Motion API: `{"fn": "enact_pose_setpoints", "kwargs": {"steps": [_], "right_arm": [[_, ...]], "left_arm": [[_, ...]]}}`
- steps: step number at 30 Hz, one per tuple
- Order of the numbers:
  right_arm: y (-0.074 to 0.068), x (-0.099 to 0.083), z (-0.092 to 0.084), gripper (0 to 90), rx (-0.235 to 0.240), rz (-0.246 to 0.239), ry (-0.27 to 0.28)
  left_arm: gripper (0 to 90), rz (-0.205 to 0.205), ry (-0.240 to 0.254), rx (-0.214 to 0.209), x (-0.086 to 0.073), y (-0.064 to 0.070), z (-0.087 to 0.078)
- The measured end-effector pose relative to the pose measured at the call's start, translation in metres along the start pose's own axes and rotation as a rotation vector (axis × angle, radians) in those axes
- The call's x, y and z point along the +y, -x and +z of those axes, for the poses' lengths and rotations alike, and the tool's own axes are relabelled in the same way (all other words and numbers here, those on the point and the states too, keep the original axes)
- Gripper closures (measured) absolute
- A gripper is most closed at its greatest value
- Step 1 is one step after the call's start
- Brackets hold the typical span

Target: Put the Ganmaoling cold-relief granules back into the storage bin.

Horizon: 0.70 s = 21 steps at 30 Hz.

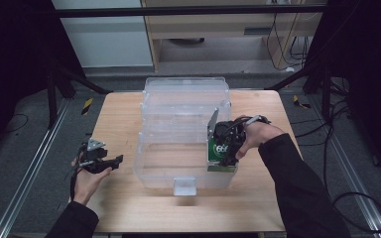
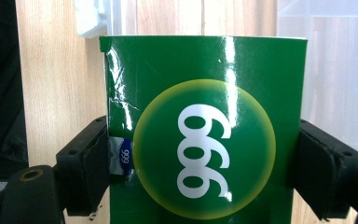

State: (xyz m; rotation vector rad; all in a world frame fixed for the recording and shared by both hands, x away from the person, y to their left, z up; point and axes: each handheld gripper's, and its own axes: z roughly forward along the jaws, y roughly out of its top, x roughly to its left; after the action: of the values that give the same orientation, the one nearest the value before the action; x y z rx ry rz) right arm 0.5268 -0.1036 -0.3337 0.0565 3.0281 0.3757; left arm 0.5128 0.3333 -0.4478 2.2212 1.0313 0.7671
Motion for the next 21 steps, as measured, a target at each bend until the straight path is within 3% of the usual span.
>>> {"fn": "enact_pose_setpoints", "kwargs": {"steps": [21], "right_arm": [[-0.0034,-0.0007,0.0103,16.7,0.003,-0.005,0.023]], "left_arm": [[30.2,-0.001,-0.005,-0.002,-0.0001,0.0012,0.0014]]}}
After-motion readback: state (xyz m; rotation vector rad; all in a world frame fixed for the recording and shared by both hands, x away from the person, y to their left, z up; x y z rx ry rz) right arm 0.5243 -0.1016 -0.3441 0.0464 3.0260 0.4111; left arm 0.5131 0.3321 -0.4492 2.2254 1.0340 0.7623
